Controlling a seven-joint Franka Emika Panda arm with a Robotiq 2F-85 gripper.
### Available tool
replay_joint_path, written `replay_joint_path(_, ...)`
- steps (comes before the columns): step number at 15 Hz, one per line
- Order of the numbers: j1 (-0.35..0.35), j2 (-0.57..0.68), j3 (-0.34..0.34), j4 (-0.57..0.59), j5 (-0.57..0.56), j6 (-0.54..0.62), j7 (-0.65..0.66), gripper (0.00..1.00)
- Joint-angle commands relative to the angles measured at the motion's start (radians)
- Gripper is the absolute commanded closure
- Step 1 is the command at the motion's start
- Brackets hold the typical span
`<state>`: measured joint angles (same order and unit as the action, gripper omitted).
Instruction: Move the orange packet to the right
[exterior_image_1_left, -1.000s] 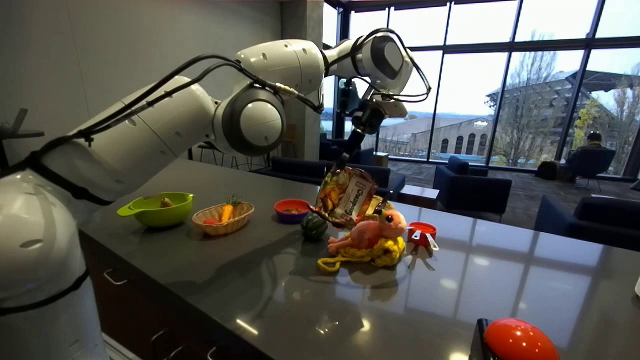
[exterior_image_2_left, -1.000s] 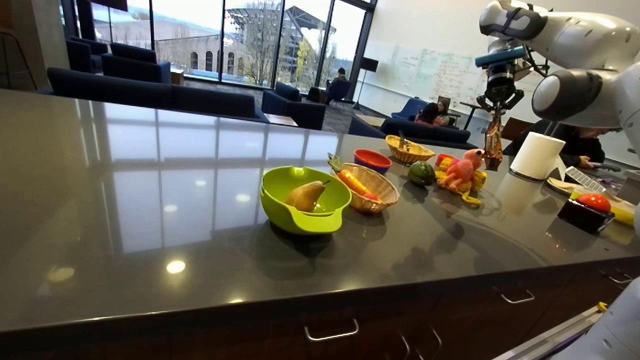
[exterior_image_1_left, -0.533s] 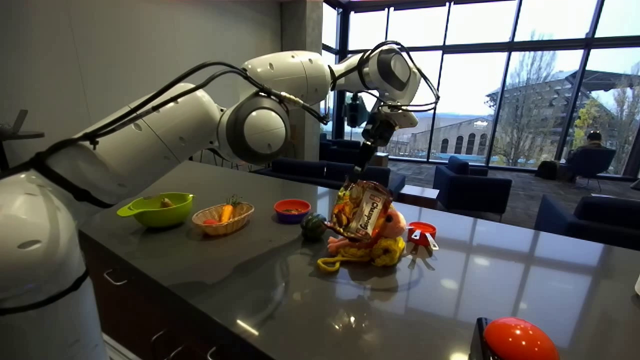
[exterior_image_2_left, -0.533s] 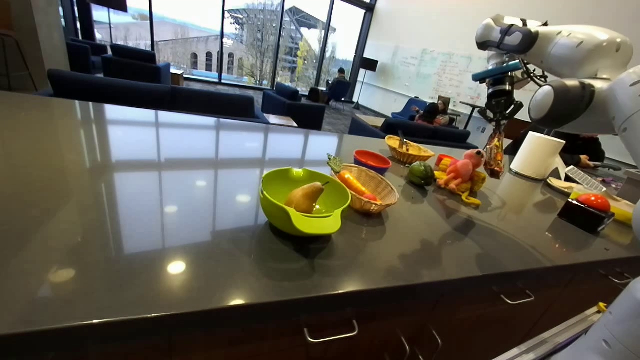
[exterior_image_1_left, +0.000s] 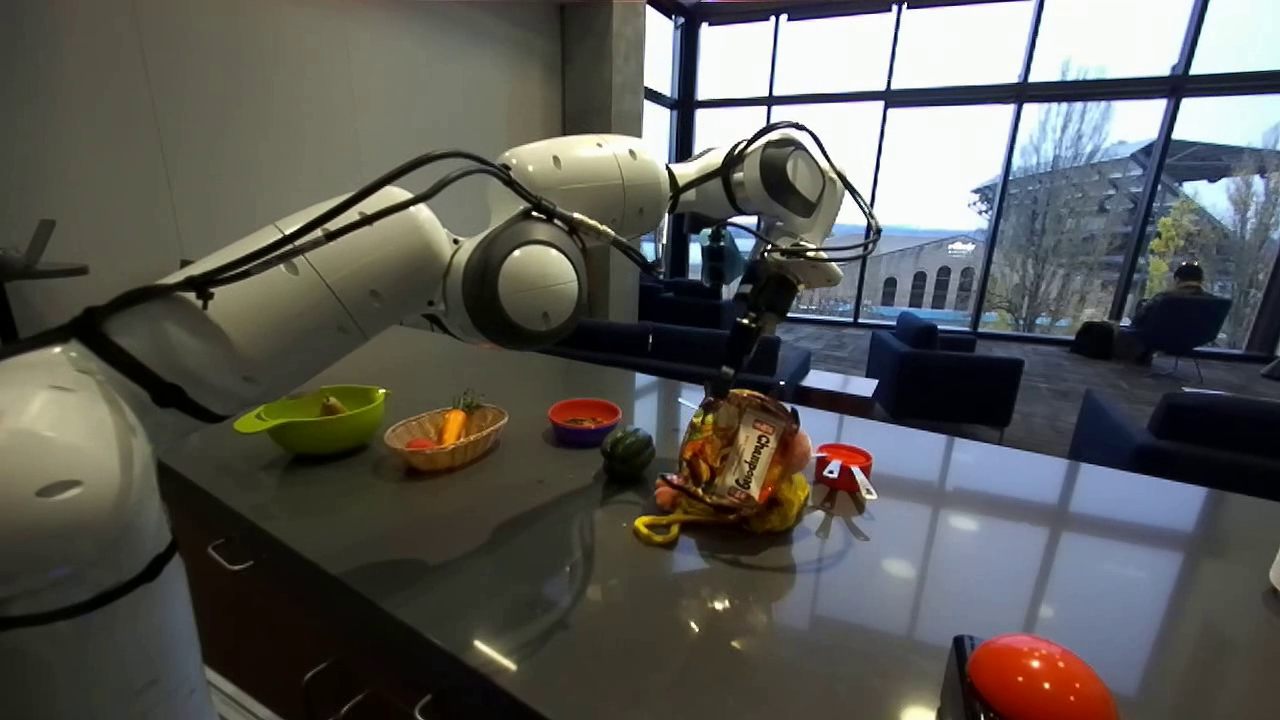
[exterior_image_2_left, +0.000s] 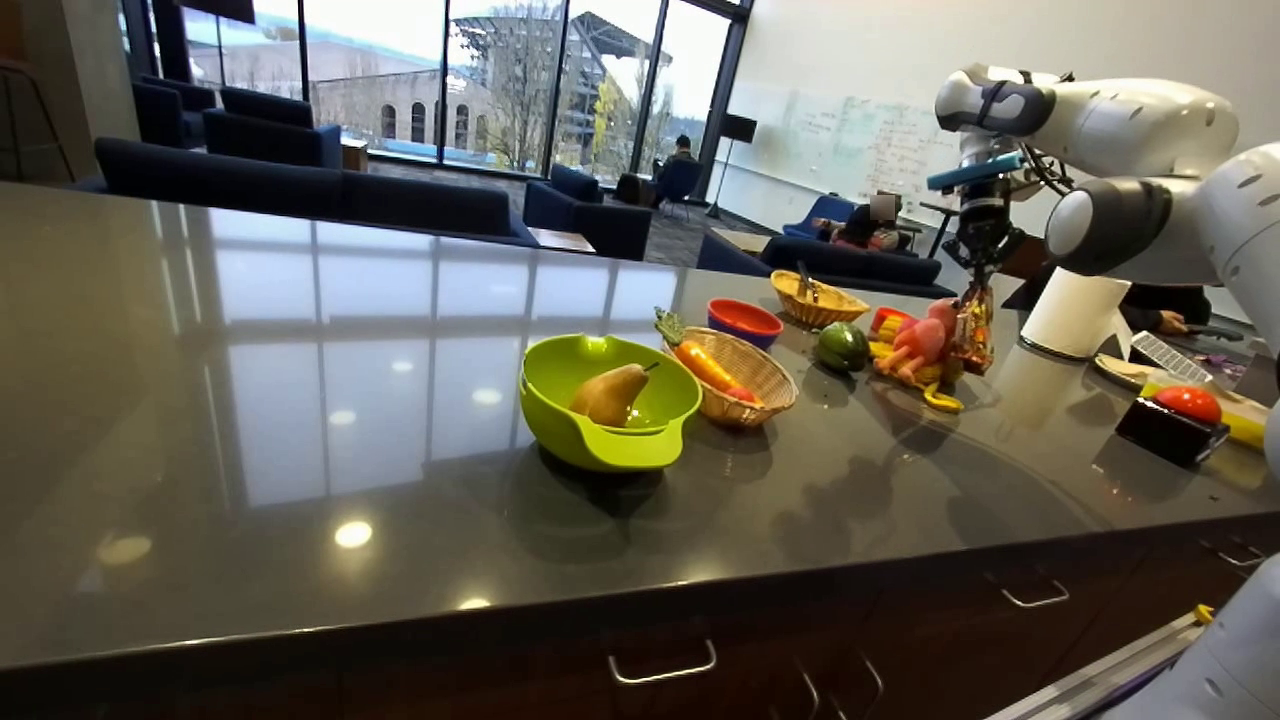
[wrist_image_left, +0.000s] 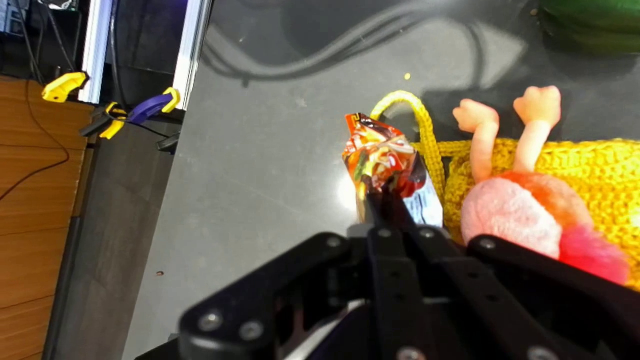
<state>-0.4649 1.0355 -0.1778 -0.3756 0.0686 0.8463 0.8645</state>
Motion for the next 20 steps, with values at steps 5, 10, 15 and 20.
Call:
replay_joint_path(5, -0.007, 0.045, -0.007, 0.027, -0.027, 0.018, 0.058, 1.0)
replay_joint_path(10, -0.005, 0.063, -0.007, 0.031, -0.036, 0.03, 0.065, 1.0)
replay_joint_path(15, -0.003, 0.064, -0.007, 0.026, -0.039, 0.054, 0.065, 0.56)
replay_joint_path(20, 0.013, 0.023, 0.009, 0.001, -0.029, 0.122, 0.045, 0.22)
